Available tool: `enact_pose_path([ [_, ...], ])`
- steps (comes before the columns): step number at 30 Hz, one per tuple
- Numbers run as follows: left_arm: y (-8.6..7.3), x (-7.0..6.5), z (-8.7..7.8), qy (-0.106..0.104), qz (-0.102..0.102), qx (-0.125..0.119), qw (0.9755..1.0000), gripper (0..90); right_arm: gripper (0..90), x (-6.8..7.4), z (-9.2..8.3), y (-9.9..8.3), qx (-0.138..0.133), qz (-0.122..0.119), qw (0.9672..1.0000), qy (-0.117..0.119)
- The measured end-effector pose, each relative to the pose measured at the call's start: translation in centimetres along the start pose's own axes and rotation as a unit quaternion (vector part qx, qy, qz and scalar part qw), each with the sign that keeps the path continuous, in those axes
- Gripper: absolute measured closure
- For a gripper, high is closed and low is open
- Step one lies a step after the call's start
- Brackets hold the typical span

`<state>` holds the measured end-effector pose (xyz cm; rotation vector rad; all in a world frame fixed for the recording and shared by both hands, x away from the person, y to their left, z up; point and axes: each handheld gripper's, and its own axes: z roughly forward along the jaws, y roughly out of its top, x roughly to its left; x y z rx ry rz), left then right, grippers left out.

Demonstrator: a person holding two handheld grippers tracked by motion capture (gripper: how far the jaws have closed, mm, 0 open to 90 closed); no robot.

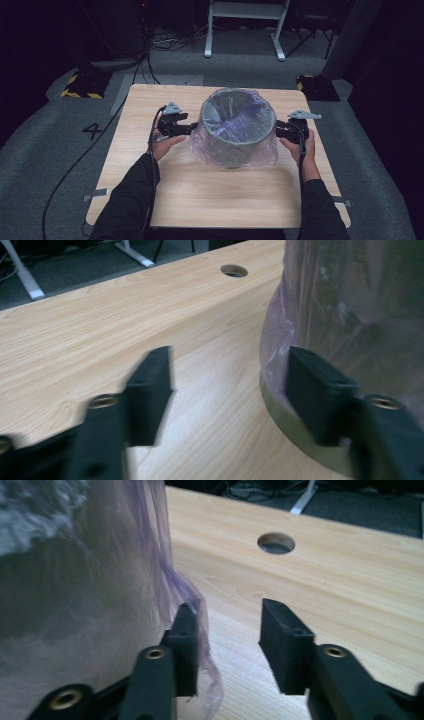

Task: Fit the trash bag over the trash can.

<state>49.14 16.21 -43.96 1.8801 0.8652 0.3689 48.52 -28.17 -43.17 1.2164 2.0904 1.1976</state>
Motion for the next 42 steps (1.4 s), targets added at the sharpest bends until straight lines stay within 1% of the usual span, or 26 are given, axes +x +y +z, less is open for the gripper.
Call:
enact_pose_path([
  [1,-0.1,0.1,-0.5,-0.006,-0.002,-0.006,1.0,28.3,50.9,-0.1,-0.4,0.1,-0.004,-0.001,1.0,0.0],
  [3,-0.3,0.2,-1.4,-0.013,-0.004,-0.02,0.9997,24.4,47.8,-0.1,-1.0,0.2,-0.008,-0.004,0.9999,0.01],
  [5,-0.3,0.1,-2.2,-0.02,-0.001,-0.032,0.9993,23.4,44.1,-0.1,-1.8,0.2,-0.012,-0.014,0.9998,0.009],
  [7,-0.2,-0.3,-3.1,-0.023,0.011,-0.039,0.9989,22.8,42.6,0.1,-2.7,0.2,-0.018,-0.027,0.9994,0.01],
  [9,-0.1,-0.7,-3.8,-0.031,0.019,-0.046,0.9983,22.5,39.1,0.1,-3.4,0.1,-0.021,-0.032,0.9992,0.004],
  [11,-0.1,-1.1,-4.6,-0.04,0.031,-0.054,0.9973,22.4,37.8,0.1,-4.3,0.0,-0.029,-0.037,0.9989,0.005],
  [12,-0.1,-1.4,-5.0,-0.047,0.035,-0.056,0.9967,22.4,36.6,0.1,-4.8,-0.1,-0.033,-0.036,0.9988,0.009],
  [14,-0.3,-2.0,-5.5,-0.058,0.046,-0.058,0.9956,21.8,34.9,0.3,-5.8,-0.2,-0.041,-0.045,0.9979,0.02],
  [15,-0.4,-2.4,-5.7,-0.062,0.053,-0.055,0.9952,21.7,33.1,0.5,-6.2,-0.2,-0.042,-0.047,0.9977,0.025],
  [16,-0.5,-3.0,-5.8,-0.066,0.065,-0.048,0.9945,21.0,32.1,0.7,-6.7,-0.3,-0.046,-0.053,0.997,0.032],
  [18,-0.6,-3.7,-5.9,-0.07,0.08,-0.039,0.9936,20.1,29.9,1.4,-7.3,-0.5,-0.052,-0.069,0.9951,0.048],
  [21,-0.8,-5.0,-5.8,-0.089,0.092,-0.03,0.9913,17.7,26.0,2.7,-8.0,-0.7,-0.056,-0.089,0.9921,0.069],
  [24,-0.9,-6.0,-5.5,-0.095,0.106,-0.02,0.9896,16.0,21.8,4.1,-8.3,-1.0,-0.058,-0.103,0.9883,0.095],
  [26,-0.9,-6.6,-5.1,-0.096,0.117,-0.013,0.9885,15.8,19.9,4.9,-8.2,-1.1,-0.055,-0.111,0.9867,0.105],
  [28,-0.8,-7.0,-4.7,-0.103,0.123,-0.008,0.9871,17.7,19.6,5.7,-8.0,-1.2,-0.051,-0.118,0.9849,0.116],
  [29,-0.7,-7.2,-4.5,-0.099,0.129,-0.007,0.9866,23.8,19.8,6.1,-7.8,-1.2,-0.047,-0.12,0.9848,0.117],
  [30,-0.7,-7.4,-4.3,-0.089,0.138,-0.004,0.9865,33.3,21.0,6.5,-7.5,-1.3,-0.043,-0.124,0.9842,0.119],
  [31,-0.6,-7.5,-4.1,-0.085,0.144,-0.001,0.9859,38.9,25.1,6.8,-7.3,-1.4,-0.041,-0.13,0.9837,0.117],
  [32,-0.6,-7.6,-3.9,-0.084,0.148,0.002,0.9854,43.9,33.2,7.1,-7.1,-1.5,-0.04,-0.134,0.9839,0.111],
  [33,-0.5,-7.6,-3.6,-0.081,0.149,0.007,0.9855,50.5,44.2,7.2,-6.9,-1.6,-0.037,-0.137,0.9844,0.104],
  [34,-0.6,-7.6,-3.4,-0.08,0.151,0.012,0.9852,57.2,53.7,7.3,-6.7,-1.7,-0.034,-0.136,0.9848,0.103],
  [35,-0.6,-7.6,-3.2,-0.084,0.157,0.016,0.984,64.1,62.2,7.3,-6.5,-1.8,-0.037,-0.135,0.9846,0.106],
  [36,-0.6,-7.6,-3.1,-0.082,0.16,0.017,0.9836,70.1,69.8,7.3,-6.4,-2.0,-0.04,-0.134,0.9841,0.11],
  [38,-0.8,-7.7,-2.8,-0.082,0.164,0.023,0.9828,79.7,79.7,7.3,-6.2,-2.3,-0.044,-0.135,0.9835,0.112],
  [40,-0.9,-7.7,-2.4,-0.081,0.166,0.024,0.9826,86.8,87.3,7.2,-5.9,-2.6,-0.045,-0.134,0.9832,0.115],
  [42,-1.1,-7.7,-2.1,-0.079,0.167,0.03,0.9823,89.5,90.0,7.0,-5.5,-2.9,-0.04,-0.129,0.984,0.117],
])
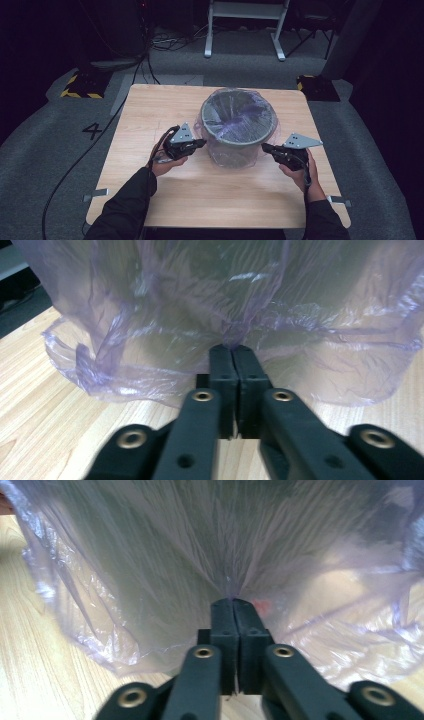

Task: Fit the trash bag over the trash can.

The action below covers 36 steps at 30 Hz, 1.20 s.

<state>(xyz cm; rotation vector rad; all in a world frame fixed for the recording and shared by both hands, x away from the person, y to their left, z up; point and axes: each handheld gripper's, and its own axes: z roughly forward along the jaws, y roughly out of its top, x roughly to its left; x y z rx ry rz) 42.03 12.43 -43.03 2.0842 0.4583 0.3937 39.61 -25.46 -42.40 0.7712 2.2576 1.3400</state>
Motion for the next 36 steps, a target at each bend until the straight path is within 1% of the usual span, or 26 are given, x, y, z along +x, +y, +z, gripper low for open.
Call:
enact_pose_path([
  [3,-0.3,-0.1,0.6,-0.002,0.0,0.01,0.9999,89.8,90.0,-0.5,0.3,-0.8,0.004,0.016,0.9999,0.0],
  [7,-0.9,-0.2,1.4,-0.002,-0.001,0.023,0.9997,89.9,90.0,-0.9,0.7,-1.6,0.012,0.03,0.9995,0.001],
  [8,-1.0,-0.2,1.7,-0.004,-0.005,0.026,0.9996,89.8,90.0,-1.0,0.8,-1.8,0.015,0.033,0.9994,0.001],
  [10,-1.3,-0.1,2.0,-0.002,-0.005,0.034,0.9994,89.8,90.0,-1.0,1.1,-2.1,0.023,0.035,0.9991,0.001],
  [12,-1.6,-0.1,2.3,-0.005,-0.009,0.034,0.9994,89.8,90.0,-1.1,1.5,-2.5,0.033,0.036,0.9988,0.001],
  [16,-2.1,0.0,2.8,-0.003,-0.016,0.045,0.9989,89.6,90.0,-1.4,2.1,-2.9,0.046,0.044,0.9979,-0.001],
  [20,-2.5,0.0,2.9,0.001,-0.021,0.047,0.9987,84.0,89.9,-1.6,2.3,-3.1,0.05,0.05,0.9975,-0.002],
  [21,-2.5,0.0,2.8,0.002,-0.02,0.043,0.9989,82.2,88.5,-1.6,2.3,-3.2,0.05,0.053,0.9974,-0.004],
  [22,-2.5,0.0,2.7,0.005,-0.02,0.04,0.999,78.3,85.5,-1.7,2.2,-3.2,0.05,0.054,0.9973,-0.007],
  [24,-2.4,0.0,2.3,0.01,-0.023,0.039,0.9989,66.5,78.3,-1.8,2.1,-3.2,0.049,0.057,0.9971,-0.006],
  [25,-2.3,-0.1,2.1,0.01,-0.023,0.036,0.999,60.1,72.8,-1.8,1.9,-3.2,0.047,0.056,0.9973,-0.005],
  [27,-2.1,-0.1,1.5,0.017,-0.025,0.036,0.9989,46.5,58.0,-1.8,1.6,-3.0,0.046,0.058,0.9972,-0.009],
  [28,-2.1,-0.2,1.3,0.014,-0.027,0.034,0.999,41.6,54.2,-1.9,1.4,-3.0,0.045,0.061,0.9971,-0.009],
  [31,-2.0,-0.2,0.3,0.001,-0.043,0.027,0.9987,23.3,40.3,-2.1,0.5,-2.7,0.032,0.064,0.9974,-0.005],
  [33,-2.1,-0.2,-0.4,-0.004,-0.048,0.02,0.9986,19.5,32.4,-2.1,-0.2,-2.6,0.025,0.062,0.9977,-0.009],
  [35,-2.1,-0.3,-1.1,-0.007,-0.05,0.012,0.9987,15.6,27.9,-2.0,-0.8,-2.5,0.019,0.059,0.998,-0.011],
  [36,-2.1,-0.3,-1.6,-0.003,-0.049,0.009,0.9987,15.6,25.5,-2.0,-1.1,-2.4,0.017,0.057,0.9982,-0.012],
])
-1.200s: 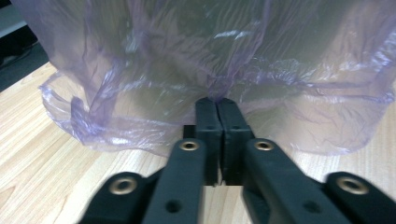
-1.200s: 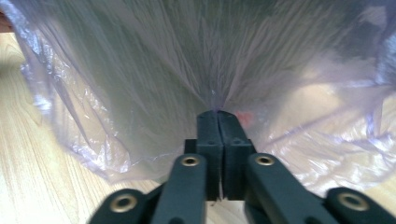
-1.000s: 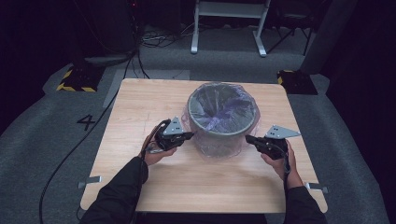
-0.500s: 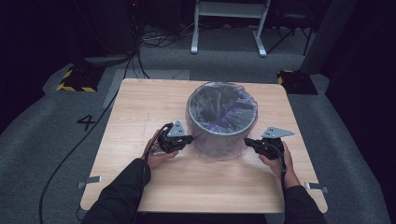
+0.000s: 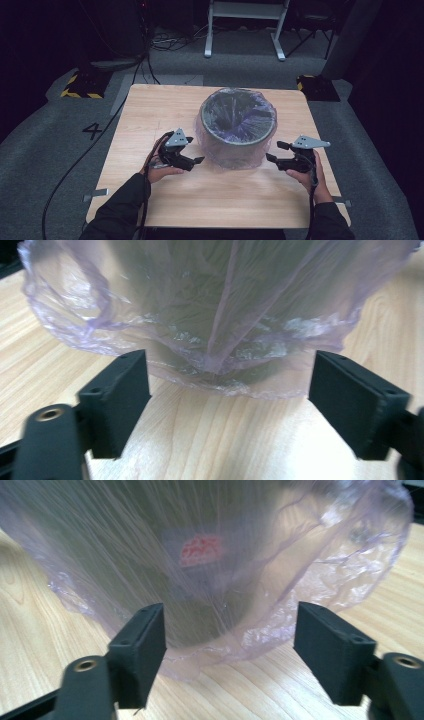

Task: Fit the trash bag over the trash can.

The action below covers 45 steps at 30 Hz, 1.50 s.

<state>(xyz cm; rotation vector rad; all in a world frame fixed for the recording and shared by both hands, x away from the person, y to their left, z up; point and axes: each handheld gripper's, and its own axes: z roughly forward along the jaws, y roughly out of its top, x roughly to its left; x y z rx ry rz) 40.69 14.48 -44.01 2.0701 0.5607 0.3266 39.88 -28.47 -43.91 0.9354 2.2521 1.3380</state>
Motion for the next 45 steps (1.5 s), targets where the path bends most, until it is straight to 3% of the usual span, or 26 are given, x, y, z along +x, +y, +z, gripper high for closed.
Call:
enact_pose_path([
  [4,-0.2,0.0,-1.1,0.009,-0.001,0.003,1.0,15.6,21.3,0.1,-1.4,0.3,-0.021,-0.004,0.9998,0.0],
  [7,-0.7,-0.2,-1.6,0.016,0.01,0.014,0.9997,15.6,20.5,0.5,-2.4,0.7,-0.029,-0.017,0.9994,-0.014],
  [10,-1.3,-0.3,-1.7,0.027,0.017,0.027,0.9991,15.6,20.2,0.7,-3.2,1.3,-0.043,-0.021,0.9988,-0.013],
  [21,-3.5,-0.2,-1.2,0.023,0.007,0.06,0.9979,15.7,19.7,0.8,-4.5,3.8,-0.067,-0.034,0.9966,-0.033],
  [25,-4.3,-0.1,-0.8,-0.001,-0.006,0.082,0.9966,15.8,19.8,0.7,-5.0,4.8,-0.073,-0.043,0.9957,-0.036],
  [30,-5.4,-0.7,-0.7,-0.002,0.0,0.095,0.9955,15.7,19.9,0.5,-5.9,6.0,-0.081,-0.056,0.9942,-0.044],
  [38,-6.5,-1.3,-0.8,0.004,0.005,0.105,0.9944,16.0,19.8,0.2,-6.5,7.6,-0.095,-0.055,0.9928,-0.048],
  [45,-7.3,-1.2,-0.9,0.009,-0.005,0.114,0.9934,15.7,17.7,0.0,-6.4,8.9,-0.098,-0.049,0.9928,-0.049],
])
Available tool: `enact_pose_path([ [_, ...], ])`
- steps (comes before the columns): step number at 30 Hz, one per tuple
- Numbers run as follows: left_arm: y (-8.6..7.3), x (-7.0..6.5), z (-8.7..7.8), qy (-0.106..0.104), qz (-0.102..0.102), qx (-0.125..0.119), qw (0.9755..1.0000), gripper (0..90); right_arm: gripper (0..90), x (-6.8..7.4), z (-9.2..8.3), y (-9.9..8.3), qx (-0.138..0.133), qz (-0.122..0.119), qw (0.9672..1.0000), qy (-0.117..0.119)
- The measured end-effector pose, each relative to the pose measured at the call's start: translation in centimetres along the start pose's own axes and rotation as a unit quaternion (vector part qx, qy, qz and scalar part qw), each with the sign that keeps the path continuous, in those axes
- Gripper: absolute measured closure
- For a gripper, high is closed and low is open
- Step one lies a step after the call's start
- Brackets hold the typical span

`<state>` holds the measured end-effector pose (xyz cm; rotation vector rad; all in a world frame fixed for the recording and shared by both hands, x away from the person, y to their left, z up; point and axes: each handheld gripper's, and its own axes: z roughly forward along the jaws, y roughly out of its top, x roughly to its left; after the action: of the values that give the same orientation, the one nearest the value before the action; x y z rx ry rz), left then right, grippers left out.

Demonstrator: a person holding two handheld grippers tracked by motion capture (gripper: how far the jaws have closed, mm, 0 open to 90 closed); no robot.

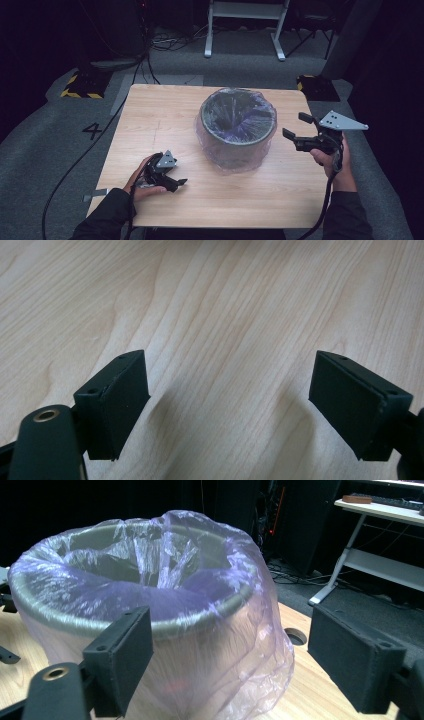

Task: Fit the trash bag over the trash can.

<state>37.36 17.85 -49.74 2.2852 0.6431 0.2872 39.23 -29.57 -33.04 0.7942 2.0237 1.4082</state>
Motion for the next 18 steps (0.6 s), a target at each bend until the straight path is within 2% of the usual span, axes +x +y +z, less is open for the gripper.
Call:
enact_pose_path([
  [8,-0.7,0.1,0.0,-0.002,-0.01,0.005,0.9999,15.7,16.9,0.5,0.7,1.3,0.005,-0.012,0.9999,0.002],
  [18,-0.8,0.1,0.1,-0.006,-0.013,-0.003,0.9999,14.9,16.6,1.2,1.9,2.6,0.013,-0.026,0.9996,0.003],
])
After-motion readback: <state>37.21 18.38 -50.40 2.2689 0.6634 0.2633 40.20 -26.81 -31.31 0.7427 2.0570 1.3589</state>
